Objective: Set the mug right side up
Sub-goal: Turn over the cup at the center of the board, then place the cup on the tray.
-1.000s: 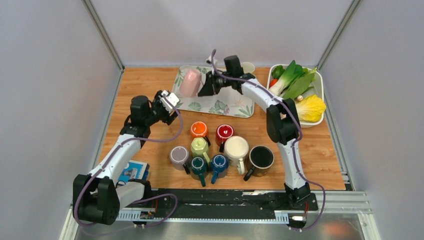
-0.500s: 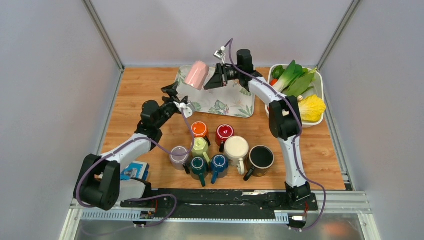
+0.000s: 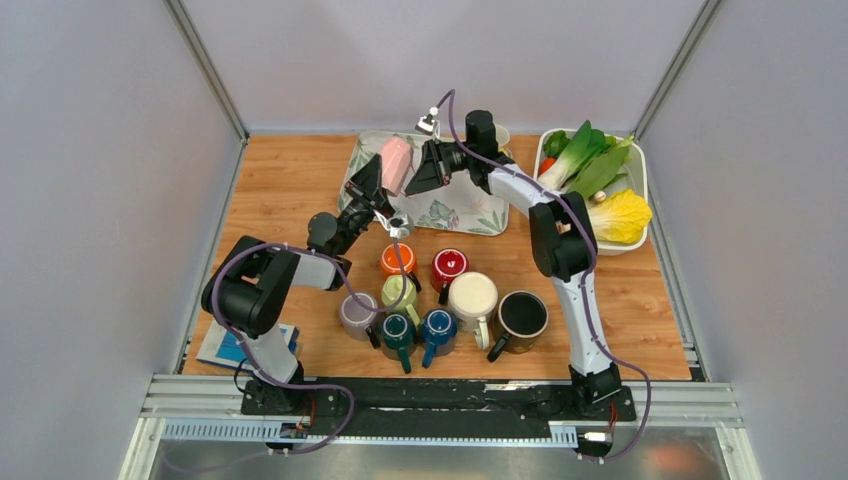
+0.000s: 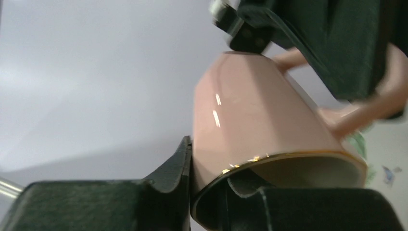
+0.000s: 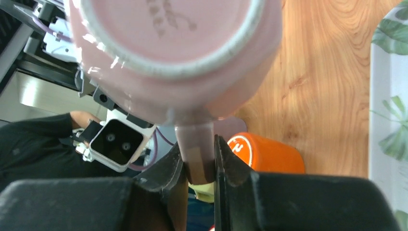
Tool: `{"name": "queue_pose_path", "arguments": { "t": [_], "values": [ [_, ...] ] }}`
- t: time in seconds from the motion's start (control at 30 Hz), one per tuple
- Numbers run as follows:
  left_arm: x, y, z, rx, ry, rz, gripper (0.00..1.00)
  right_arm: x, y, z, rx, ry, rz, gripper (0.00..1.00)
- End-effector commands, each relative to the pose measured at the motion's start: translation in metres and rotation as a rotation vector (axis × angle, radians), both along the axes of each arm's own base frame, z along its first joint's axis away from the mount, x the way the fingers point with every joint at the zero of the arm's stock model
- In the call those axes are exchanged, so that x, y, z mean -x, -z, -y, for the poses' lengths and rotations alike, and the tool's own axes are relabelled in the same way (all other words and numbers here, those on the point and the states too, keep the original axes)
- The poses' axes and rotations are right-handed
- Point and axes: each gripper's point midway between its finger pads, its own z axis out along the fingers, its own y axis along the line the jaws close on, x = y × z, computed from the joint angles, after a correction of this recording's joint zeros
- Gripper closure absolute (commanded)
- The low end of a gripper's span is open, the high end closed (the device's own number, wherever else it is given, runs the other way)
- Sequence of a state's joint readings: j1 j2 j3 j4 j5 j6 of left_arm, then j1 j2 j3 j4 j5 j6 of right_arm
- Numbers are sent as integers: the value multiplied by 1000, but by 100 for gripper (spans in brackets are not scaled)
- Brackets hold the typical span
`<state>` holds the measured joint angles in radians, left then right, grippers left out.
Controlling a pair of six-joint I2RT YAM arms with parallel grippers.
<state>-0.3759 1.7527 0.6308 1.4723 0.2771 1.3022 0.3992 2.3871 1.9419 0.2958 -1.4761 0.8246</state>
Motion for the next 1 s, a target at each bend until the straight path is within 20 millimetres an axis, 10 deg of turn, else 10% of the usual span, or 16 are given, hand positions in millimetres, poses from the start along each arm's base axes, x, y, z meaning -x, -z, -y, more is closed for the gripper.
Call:
{"name": "queue_pose_path", "arguments": {
  "t": [0.0, 0.17, 0.53, 0.67, 0.97],
  "values": [
    [25, -49, -4, 35, 12, 147, 98, -1, -31, 6, -60, -8, 145, 91],
    [30, -39, -12, 71, -1, -17, 100, -13, -39, 1, -74, 66, 199, 45],
    [36, 12, -56, 371, -297, -891, 100, -90, -114, 37, -53, 470, 749, 25],
    [45, 48, -64, 447, -452, -1166, 100, -105, -110, 63, 95, 642, 1063, 1],
    [31, 76, -53, 694, -534, -1591, 100, -30, -56, 65, 163, 362, 1256, 0]
  ]
}}
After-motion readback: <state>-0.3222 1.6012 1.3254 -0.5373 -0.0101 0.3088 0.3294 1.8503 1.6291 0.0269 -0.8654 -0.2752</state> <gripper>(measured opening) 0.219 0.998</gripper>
